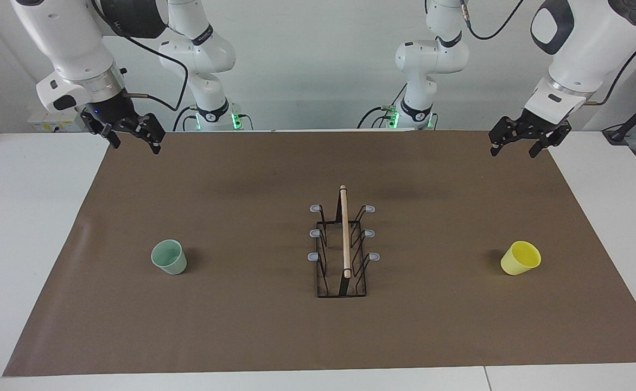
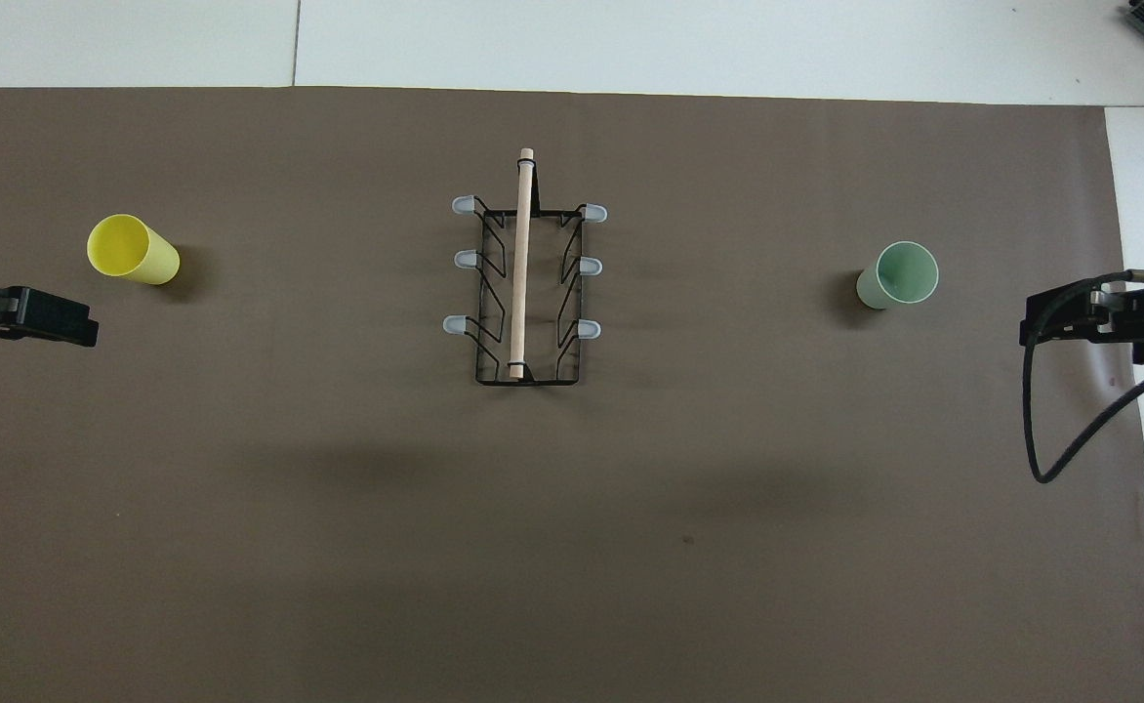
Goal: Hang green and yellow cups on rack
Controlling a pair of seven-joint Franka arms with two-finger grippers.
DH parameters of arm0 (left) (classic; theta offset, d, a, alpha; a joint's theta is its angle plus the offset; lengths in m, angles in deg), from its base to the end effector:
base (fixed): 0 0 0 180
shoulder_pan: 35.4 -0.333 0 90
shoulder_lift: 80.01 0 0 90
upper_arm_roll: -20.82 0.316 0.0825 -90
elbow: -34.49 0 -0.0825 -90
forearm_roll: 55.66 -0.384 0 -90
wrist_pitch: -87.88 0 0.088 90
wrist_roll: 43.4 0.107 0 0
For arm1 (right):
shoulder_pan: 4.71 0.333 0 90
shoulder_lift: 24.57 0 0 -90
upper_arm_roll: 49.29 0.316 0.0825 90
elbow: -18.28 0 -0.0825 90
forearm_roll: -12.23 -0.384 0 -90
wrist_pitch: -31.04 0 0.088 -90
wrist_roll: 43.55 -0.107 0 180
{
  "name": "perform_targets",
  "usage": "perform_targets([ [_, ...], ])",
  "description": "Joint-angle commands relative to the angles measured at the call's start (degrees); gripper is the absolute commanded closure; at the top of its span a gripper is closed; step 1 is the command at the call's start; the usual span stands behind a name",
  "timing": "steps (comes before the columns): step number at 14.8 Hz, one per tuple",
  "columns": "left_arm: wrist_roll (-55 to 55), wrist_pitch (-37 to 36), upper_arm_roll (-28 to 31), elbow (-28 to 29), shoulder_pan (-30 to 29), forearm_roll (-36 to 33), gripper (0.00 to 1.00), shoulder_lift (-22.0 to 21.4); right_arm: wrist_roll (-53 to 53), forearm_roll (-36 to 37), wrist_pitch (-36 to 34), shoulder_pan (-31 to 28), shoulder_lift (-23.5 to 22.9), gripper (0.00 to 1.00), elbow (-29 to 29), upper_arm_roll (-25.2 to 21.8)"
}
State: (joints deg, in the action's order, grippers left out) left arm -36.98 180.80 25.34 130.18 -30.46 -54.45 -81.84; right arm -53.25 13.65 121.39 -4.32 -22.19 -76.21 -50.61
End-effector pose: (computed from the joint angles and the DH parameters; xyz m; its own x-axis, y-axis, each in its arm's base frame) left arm 0.5473 -0.0055 0.5995 0.9929 -0.1181 -0.0138 -0.1177 -0.9927 0.0253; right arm 0.5406 -0.0117 0.6108 0.9825 -0.1842 -0.0263 -0.1835 -0.9826 0.0286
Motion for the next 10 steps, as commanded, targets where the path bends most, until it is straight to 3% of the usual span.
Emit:
perform_targets([
  [1, -0.96, 0.15, 0.23, -0.24, -0.11, -0.77, 0.0, -0.28, 1.17, -0.62, 2.11, -0.04, 0.0, 0.0, -1.66, -0.35],
  [3, -1.4, 0.42, 0.14, -1.2, -0.11, -0.6, 0.0, 0.34, 1.26, -0.19, 4.04, 0.14, -2.71, 0.0, -0.96, -0.35],
  [6, -1.4, -0.64, 0.32, -6.38, -0.2, -0.51, 0.0, 4.89, 1.35, -0.27, 6.24, -0.04, -10.09, 0.0, 4.64, -0.35],
  [10, -1.4, -2.3, 1.97, -15.85, -0.99, -0.07, 0.0, 14.02, 1.35, -0.45, 6.77, -0.04, -24.94, 0.0, 18.7, -0.35],
])
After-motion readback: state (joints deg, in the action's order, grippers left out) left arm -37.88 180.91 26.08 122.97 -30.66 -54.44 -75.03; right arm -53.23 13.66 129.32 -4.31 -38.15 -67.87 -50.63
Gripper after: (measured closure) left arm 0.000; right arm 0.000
